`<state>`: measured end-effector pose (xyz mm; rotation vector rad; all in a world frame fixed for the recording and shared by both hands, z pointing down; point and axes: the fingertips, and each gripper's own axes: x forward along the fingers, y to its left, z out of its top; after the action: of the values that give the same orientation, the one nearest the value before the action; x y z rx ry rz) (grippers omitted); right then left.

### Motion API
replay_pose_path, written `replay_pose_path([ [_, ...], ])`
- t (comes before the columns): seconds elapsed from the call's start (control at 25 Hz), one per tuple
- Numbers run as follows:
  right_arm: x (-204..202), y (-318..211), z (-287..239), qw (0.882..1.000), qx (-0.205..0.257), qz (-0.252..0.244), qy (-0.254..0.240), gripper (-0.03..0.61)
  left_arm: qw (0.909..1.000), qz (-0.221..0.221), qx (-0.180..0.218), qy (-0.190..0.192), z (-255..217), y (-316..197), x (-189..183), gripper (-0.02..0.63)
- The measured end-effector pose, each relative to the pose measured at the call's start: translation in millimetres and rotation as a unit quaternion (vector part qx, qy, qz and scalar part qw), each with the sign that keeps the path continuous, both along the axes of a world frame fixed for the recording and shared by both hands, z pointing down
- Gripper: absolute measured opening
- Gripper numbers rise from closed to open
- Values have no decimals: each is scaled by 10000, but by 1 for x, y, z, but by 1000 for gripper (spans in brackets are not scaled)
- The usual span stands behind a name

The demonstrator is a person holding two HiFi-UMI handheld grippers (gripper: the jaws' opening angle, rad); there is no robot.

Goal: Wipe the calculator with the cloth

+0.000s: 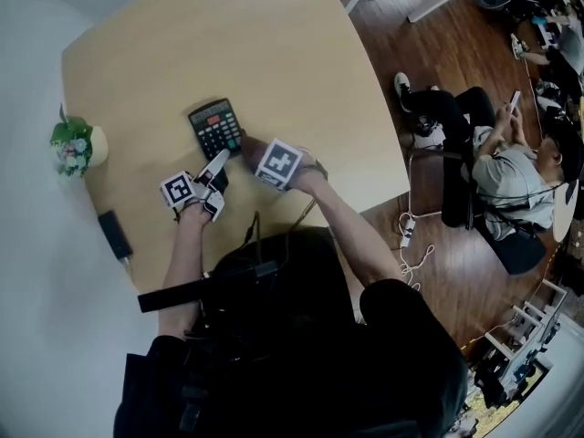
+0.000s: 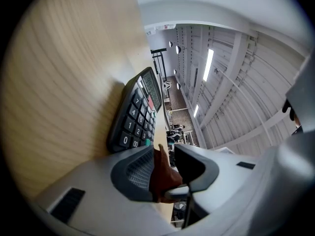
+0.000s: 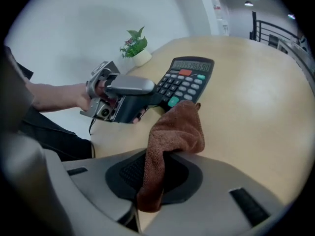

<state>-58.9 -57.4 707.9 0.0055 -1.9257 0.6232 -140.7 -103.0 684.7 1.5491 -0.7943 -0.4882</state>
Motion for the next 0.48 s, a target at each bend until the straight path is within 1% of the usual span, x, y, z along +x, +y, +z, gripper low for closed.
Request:
replay_pose_path([
  [0.04, 3, -1, -4, 10000, -19, 14, -26, 57, 10000, -5, -3, 40, -1, 0, 0, 126],
  [0.08, 4, -10, -9, 9999, 63, 80, -57, 57, 10000, 0, 14, 58, -2, -1, 1, 126],
  [0.12, 3, -27, -16, 9994, 265, 194, -104, 57, 10000, 11, 42, 60, -2, -1, 1, 127],
  [0.16, -1, -52, -24, 9975, 594, 344, -173, 57, 10000, 16, 53, 62, -3, -1, 1, 127],
  [0.2, -8, -81, -35, 9931, 1024, 511, -260, 57, 10000, 11, 42, 73, -3, -1, 2, 127],
  [0.24, -18, -112, -46, 9863, 1463, 668, -375, 57, 10000, 5, 31, 84, -2, -1, 2, 126],
  [0.28, -31, -139, -55, 9793, 1788, 791, -528, 57, 10000, 5, 32, 76, -2, 0, 2, 126],
  [0.32, -46, -158, -61, 9742, 1968, 857, -702, 57, 10000, 12, 45, 39, -1, 0, 1, 123],
  [0.36, -61, -172, -62, 9715, 2045, 843, -847, 57, 10000, 17, 56, 3, 0, 0, 0, 121],
  [0.4, -73, -179, -58, 9717, 2054, 728, -908, 57, 10000, 1, 42, 7, 1, 0, -1, 119],
  [0.48, -84, -180, -41, 9760, 2035, 309, -711, 57, 9999, -65, -3, 85, 1, 1, -1, 109],
])
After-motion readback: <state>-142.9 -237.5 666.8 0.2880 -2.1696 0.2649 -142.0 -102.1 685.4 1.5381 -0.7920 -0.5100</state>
